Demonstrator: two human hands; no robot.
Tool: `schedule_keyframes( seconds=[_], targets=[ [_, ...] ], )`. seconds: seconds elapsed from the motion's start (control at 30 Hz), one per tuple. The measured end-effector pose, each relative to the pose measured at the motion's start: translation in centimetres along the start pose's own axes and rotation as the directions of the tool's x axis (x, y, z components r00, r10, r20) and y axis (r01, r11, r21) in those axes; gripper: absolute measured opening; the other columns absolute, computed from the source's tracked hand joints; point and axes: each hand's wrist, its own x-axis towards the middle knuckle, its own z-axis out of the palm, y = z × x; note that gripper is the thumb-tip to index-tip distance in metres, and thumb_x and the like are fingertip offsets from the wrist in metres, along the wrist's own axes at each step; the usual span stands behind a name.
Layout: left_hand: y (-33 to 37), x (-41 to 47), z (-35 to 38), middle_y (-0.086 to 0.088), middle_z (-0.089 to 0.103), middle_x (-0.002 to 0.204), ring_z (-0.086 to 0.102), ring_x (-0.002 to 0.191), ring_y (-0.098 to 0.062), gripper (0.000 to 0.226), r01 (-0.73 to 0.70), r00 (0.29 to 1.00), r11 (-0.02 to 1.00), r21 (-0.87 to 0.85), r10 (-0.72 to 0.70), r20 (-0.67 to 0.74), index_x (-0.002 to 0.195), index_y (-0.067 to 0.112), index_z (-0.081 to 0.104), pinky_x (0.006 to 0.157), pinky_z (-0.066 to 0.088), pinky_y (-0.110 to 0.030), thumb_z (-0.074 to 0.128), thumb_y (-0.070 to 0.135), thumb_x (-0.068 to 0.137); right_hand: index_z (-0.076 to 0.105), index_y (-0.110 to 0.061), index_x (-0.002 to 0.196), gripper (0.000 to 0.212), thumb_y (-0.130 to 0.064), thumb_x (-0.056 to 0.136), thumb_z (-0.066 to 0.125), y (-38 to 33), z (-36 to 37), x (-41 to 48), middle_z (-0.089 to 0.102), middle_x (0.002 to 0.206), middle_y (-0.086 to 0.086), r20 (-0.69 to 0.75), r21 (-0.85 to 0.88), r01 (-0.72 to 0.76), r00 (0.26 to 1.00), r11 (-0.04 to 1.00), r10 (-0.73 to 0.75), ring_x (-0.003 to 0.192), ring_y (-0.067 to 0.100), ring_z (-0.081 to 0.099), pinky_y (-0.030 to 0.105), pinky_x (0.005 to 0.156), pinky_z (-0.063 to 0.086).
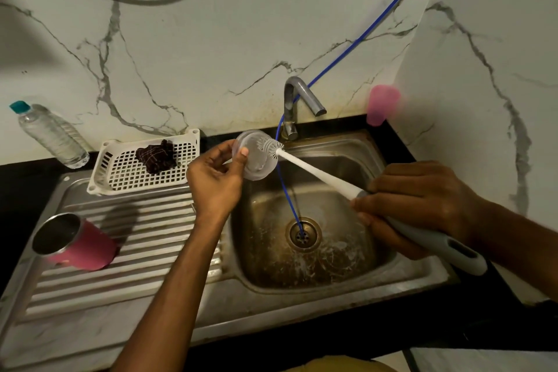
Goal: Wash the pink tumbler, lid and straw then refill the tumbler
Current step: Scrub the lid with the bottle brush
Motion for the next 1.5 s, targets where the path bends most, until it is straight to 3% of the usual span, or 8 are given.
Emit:
schedule_keyframes(
  seconds=[0.2, 0.33, 0.47, 0.77, 0.93, 1.27, 1.4, 1.5],
  targets=[
    [-0.6, -0.7, 0.6, -0.009, 0.076, 0.103, 0.074, 0.098, -0.022, 0.027, -0.041, 0.999, 0.999, -0.030, 0.040, -0.037, 0.114, 0.006, 0.072, 0.091, 0.059, -0.047, 0.076, 0.012, 0.089, 0.076, -0.005, 0.085, 0.017, -0.013, 0.091, 0.062, -1.2, -0.6, 0.1, 0.072, 0.075, -0.002, -0.149, 0.412, -0.306, 0.907, 0.858, 0.395, 0.063, 0.006, 0.067, 0.017, 0.059, 0.050],
    [-0.7, -0.8, 1.1, -0.013, 0.076, 0.105, 0.074, 0.099, -0.027, 0.032, -0.010, 0.998, 0.995, -0.104, 0.003, -0.068, 0.116, 0.002, 0.071, 0.091, 0.059, -0.052, 0.077, 0.014, 0.087, 0.077, -0.016, 0.077, 0.016, -0.013, 0.086, 0.064, -1.3, -0.2, -0.6, 0.069, 0.064, 0.005, -0.156, 0.762, -0.405, 0.643, 0.505, 0.750, 0.051, 0.021, 0.063, 0.022, 0.046, 0.049],
    [-0.5, -0.9, 1.9, -0.015, 0.075, 0.105, 0.073, 0.101, -0.033, 0.027, 0.049, 0.992, 0.974, -0.223, -0.074, -0.107, 0.112, 0.010, 0.070, 0.093, 0.057, -0.055, 0.076, 0.011, 0.086, 0.078, -0.016, 0.076, 0.014, -0.016, 0.083, 0.065, -2.6, 0.8, -0.9, 0.068, 0.063, 0.014, -0.094, 0.860, -0.400, 0.487, 0.317, 0.868, 0.051, 0.028, 0.062, 0.022, 0.047, 0.049],
    [-0.8, -1.6, 2.7, -0.008, 0.076, 0.110, 0.072, 0.105, -0.026, 0.030, 0.070, 0.991, 0.962, -0.263, -0.098, -0.094, 0.114, 0.019, 0.071, 0.096, 0.056, -0.054, 0.076, 0.010, 0.086, 0.077, -0.015, 0.066, 0.028, -0.019, 0.085, 0.056, -4.1, 2.3, -0.6, 0.066, 0.057, 0.012, 0.101, 0.962, -0.266, 0.165, -0.055, 0.981, 0.049, 0.020, 0.061, 0.019, 0.045, 0.048],
    [-0.4, -2.7, 2.9, 0.000, 0.074, 0.114, 0.071, 0.108, -0.011, 0.039, -0.034, 0.999, 0.988, -0.151, 0.038, 0.023, 0.123, 0.016, 0.066, 0.090, 0.057, -0.023, 0.077, 0.010, 0.086, 0.072, -0.010, 0.068, 0.036, -0.014, 0.096, 0.049, -3.7, 1.7, -1.0, 0.063, 0.060, 0.008, 0.256, 0.958, -0.129, -0.011, -0.255, 0.967, 0.049, 0.016, 0.059, 0.015, 0.044, 0.047],
    [-0.7, -3.2, 3.4, 0.005, 0.072, 0.113, 0.071, 0.105, -0.006, 0.040, -0.131, 0.985, 0.988, -0.079, 0.139, 0.104, 0.122, 0.015, 0.066, 0.086, 0.055, -0.016, 0.077, 0.008, 0.085, 0.065, -0.007, 0.083, 0.021, -0.023, 0.093, 0.056, -3.1, 1.7, -2.8, 0.061, 0.060, 0.006, 0.457, 0.889, 0.145, -0.245, -0.434, 0.855, 0.044, 0.012, 0.058, 0.008, 0.037, 0.042],
    [-0.5, -3.5, 3.5, 0.014, 0.070, 0.111, 0.070, 0.102, 0.000, 0.043, -0.213, 0.970, 0.977, -0.024, 0.214, 0.113, 0.125, 0.010, 0.064, 0.085, 0.055, -0.016, 0.078, 0.007, 0.085, 0.072, -0.006, 0.068, 0.033, -0.023, 0.040, 0.076, -3.4, 2.3, -3.3, 0.059, 0.064, 0.015, 0.502, 0.862, 0.239, -0.283, -0.447, 0.817, 0.042, 0.012, 0.057, 0.009, 0.038, 0.043],
    [-0.5, -3.7, 3.6, 0.018, 0.068, 0.110, 0.069, 0.100, 0.005, 0.043, -0.253, 0.961, 0.967, 0.020, 0.249, 0.124, 0.127, 0.007, 0.063, 0.081, 0.054, -0.012, 0.077, 0.008, 0.086, 0.067, -0.007, 0.083, 0.025, -0.024, 0.065, 0.067, -4.0, 2.9, -3.6, 0.058, 0.076, 0.016, 0.506, 0.856, 0.298, -0.309, -0.423, 0.805, 0.042, 0.012, 0.059, 0.009, 0.039, 0.045]
  ],
)
